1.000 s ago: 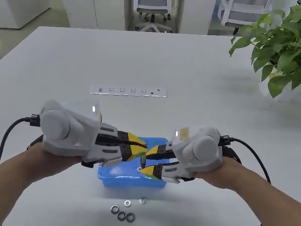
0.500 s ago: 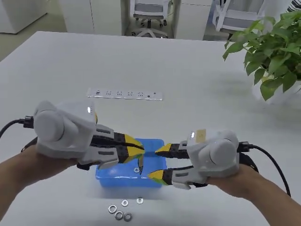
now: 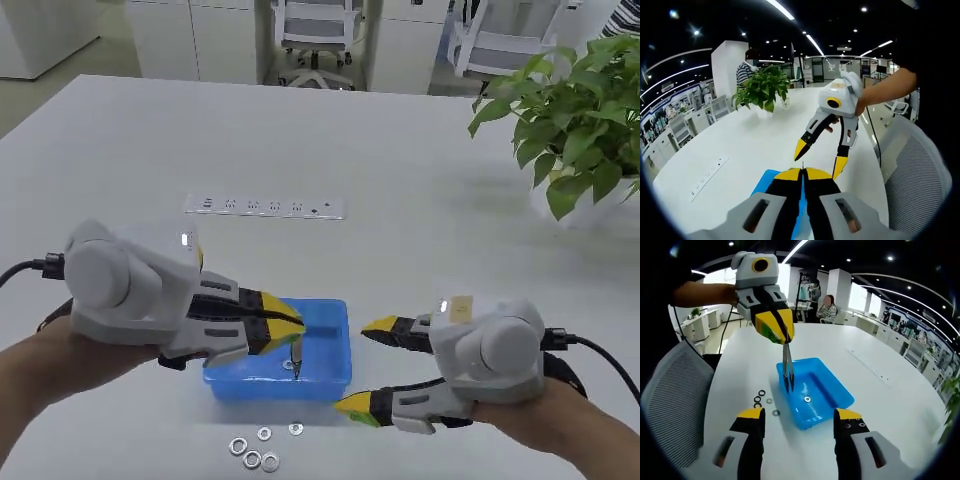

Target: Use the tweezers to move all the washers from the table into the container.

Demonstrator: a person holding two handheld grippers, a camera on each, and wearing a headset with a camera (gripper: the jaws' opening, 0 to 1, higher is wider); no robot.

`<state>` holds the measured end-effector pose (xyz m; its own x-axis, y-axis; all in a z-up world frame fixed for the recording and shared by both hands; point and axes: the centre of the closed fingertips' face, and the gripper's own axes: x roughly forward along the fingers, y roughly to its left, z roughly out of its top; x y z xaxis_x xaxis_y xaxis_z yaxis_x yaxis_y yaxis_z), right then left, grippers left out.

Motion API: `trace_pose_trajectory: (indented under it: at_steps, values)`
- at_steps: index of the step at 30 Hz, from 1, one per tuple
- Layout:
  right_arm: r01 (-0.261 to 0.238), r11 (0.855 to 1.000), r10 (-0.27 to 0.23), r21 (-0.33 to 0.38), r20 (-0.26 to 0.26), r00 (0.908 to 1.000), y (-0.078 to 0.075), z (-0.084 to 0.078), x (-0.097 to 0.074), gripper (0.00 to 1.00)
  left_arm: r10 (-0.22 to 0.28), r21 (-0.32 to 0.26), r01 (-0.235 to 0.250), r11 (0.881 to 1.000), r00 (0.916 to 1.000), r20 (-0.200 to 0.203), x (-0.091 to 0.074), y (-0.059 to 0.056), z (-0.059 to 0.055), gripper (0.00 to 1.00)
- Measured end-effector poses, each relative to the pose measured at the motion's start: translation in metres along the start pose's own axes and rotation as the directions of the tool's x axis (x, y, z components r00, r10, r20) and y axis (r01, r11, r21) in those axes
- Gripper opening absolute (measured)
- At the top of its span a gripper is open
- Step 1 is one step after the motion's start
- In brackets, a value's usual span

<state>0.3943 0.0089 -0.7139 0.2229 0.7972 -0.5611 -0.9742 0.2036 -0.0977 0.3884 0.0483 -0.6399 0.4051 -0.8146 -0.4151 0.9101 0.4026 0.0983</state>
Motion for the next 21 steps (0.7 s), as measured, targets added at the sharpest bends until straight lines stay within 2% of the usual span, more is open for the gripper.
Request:
trace_pose_trajectory:
  at_steps: [11, 21]
  values:
    - [-0.001, 0.999, 0.001, 0.036, 0.012, 0.9999, 0.010, -0.006, -0.009, 0.72, -0.029, -0.011, 0.029, 1.000, 0.9996, 0.006, 0.000, -0.013, -0.001, 0.05]
    - [-0.013, 0.998, 0.011, 0.059, 0.019, 0.9997, 0.019, -0.013, -0.012, 0.79, -0.054, -0.005, 0.054, 0.999, 0.9985, -0.004, 0.008, -0.029, -0.006, 0.05]
